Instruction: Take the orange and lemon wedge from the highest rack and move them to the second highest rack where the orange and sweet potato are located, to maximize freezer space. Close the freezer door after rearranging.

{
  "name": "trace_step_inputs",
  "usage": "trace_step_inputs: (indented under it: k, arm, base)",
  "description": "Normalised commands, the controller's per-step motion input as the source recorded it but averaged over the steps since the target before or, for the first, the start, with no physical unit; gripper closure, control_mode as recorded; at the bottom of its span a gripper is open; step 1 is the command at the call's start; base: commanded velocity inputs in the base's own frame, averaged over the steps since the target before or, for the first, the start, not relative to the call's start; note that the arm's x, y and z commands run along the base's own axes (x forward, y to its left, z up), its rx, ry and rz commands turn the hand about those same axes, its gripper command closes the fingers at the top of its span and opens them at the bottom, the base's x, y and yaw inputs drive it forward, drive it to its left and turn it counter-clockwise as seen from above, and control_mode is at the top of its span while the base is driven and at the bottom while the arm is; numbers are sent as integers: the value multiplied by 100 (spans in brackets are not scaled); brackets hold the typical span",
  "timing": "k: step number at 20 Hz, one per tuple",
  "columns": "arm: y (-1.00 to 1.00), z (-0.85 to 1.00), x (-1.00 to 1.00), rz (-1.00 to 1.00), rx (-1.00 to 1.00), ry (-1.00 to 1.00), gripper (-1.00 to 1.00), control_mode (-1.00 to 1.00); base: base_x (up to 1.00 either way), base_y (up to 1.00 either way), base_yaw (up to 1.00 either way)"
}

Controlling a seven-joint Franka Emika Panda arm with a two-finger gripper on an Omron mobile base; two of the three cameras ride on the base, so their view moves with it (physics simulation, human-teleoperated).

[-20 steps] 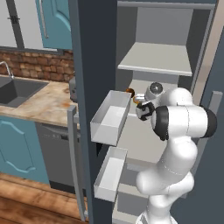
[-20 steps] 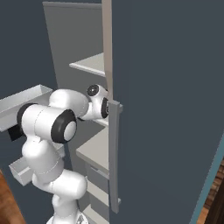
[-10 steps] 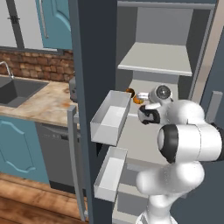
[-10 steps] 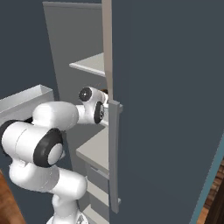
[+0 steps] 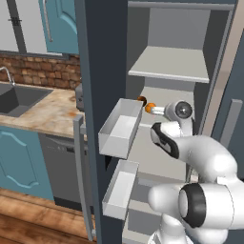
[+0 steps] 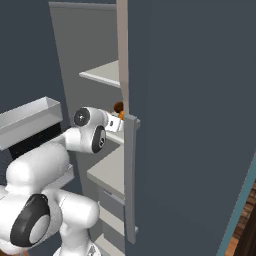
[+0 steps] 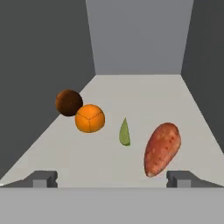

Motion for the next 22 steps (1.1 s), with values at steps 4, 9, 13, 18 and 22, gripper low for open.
trace_step_inputs:
  k: [4,9,13,18,22]
  arm:
    - [8,48,-72,5,6,2,-100,-100]
    - [4,40,-72,6,1,5,-100,-100]
    - [5,28,-75,11,0,5,-100,-100]
    - [7,19,-87,11,0,0,-100,-100]
    - [10,18,-86,8,0,0,-100,-100]
  base:
    - [0,0,0]
    - [0,0,0]
    - [0,0,0]
    - [0,0,0]
    - [0,0,0]
